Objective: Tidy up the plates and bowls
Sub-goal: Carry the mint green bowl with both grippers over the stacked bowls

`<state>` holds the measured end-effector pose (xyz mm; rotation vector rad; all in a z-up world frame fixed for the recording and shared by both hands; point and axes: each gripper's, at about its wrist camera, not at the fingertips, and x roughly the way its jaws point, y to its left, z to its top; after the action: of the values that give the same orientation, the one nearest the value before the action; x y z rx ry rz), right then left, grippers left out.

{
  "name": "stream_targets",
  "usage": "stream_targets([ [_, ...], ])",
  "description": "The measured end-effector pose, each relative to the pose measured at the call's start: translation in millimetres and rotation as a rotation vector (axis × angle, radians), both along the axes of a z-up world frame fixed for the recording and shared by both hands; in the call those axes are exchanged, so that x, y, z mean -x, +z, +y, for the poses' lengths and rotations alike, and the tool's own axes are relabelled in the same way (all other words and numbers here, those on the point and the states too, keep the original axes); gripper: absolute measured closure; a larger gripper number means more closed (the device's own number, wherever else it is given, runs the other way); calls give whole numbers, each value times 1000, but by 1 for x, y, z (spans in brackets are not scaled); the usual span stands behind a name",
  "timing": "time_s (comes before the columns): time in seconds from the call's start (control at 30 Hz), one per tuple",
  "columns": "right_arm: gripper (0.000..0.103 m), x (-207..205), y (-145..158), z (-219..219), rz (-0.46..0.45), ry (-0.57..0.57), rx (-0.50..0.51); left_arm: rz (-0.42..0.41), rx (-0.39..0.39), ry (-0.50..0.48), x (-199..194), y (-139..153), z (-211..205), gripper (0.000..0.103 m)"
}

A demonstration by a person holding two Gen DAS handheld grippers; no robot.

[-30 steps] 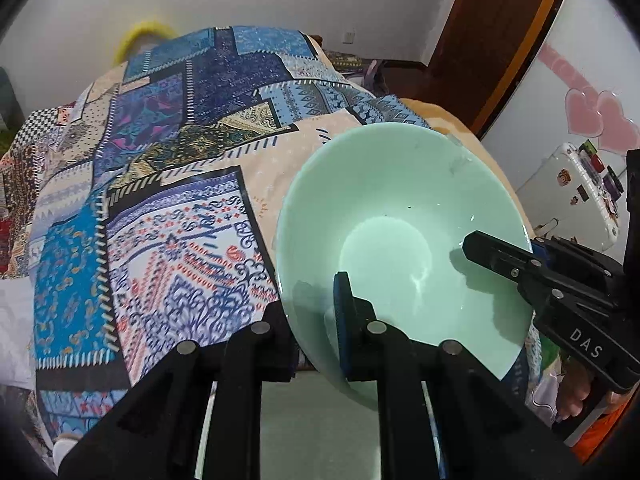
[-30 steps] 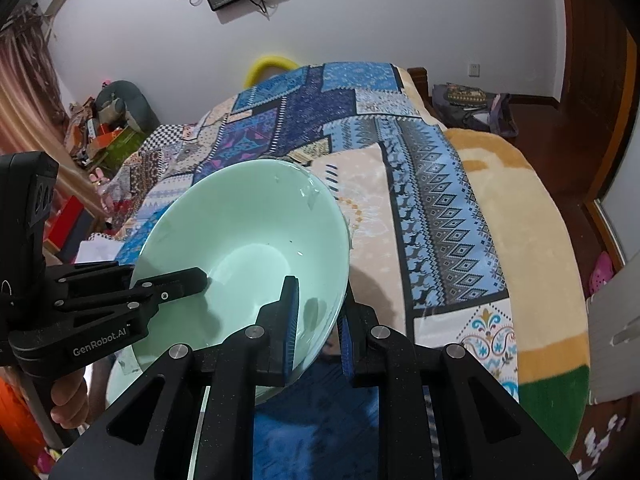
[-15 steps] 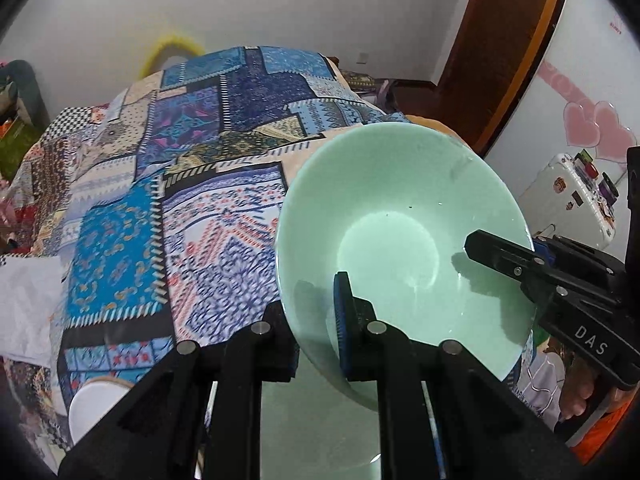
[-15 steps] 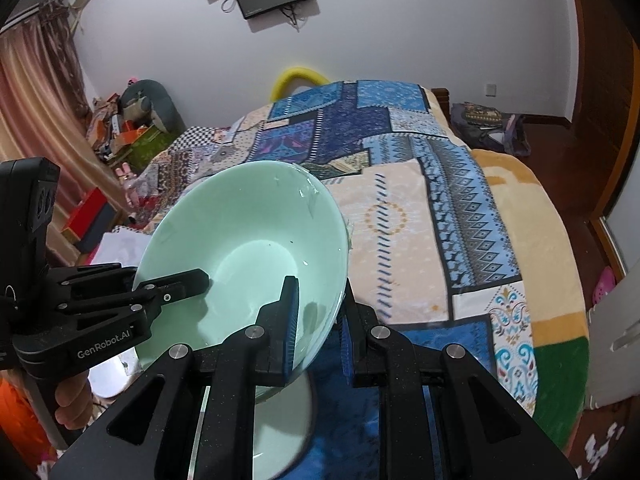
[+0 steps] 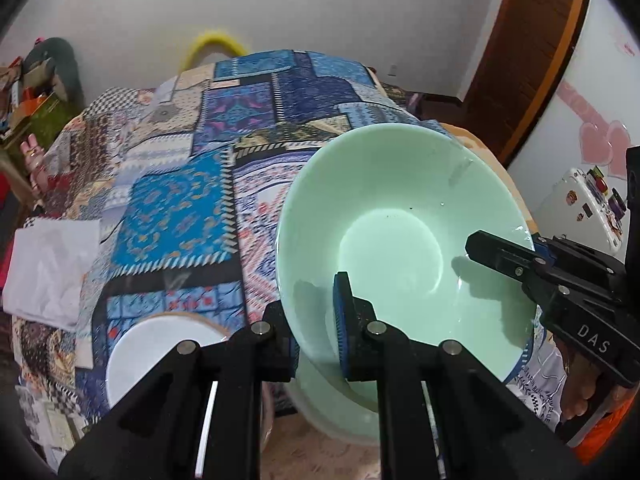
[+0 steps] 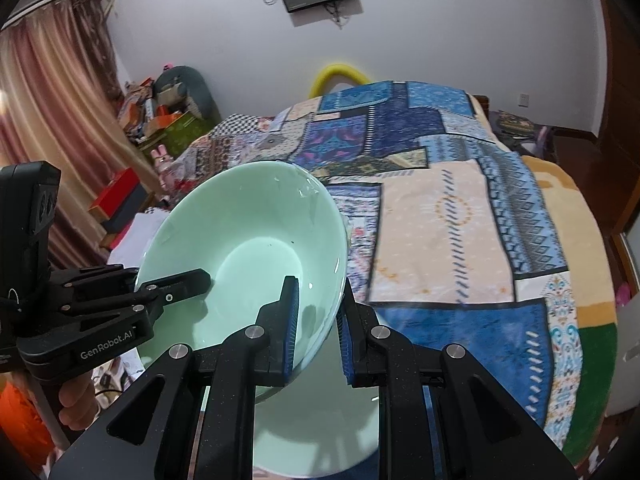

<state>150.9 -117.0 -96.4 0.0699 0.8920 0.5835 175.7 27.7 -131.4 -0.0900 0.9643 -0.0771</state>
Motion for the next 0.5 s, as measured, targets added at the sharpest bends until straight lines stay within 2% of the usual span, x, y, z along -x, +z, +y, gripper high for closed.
stream_targets([
  [0.5,86,28,-7,62,7,109,-29,-14,-21,108,53,-1,64,89],
])
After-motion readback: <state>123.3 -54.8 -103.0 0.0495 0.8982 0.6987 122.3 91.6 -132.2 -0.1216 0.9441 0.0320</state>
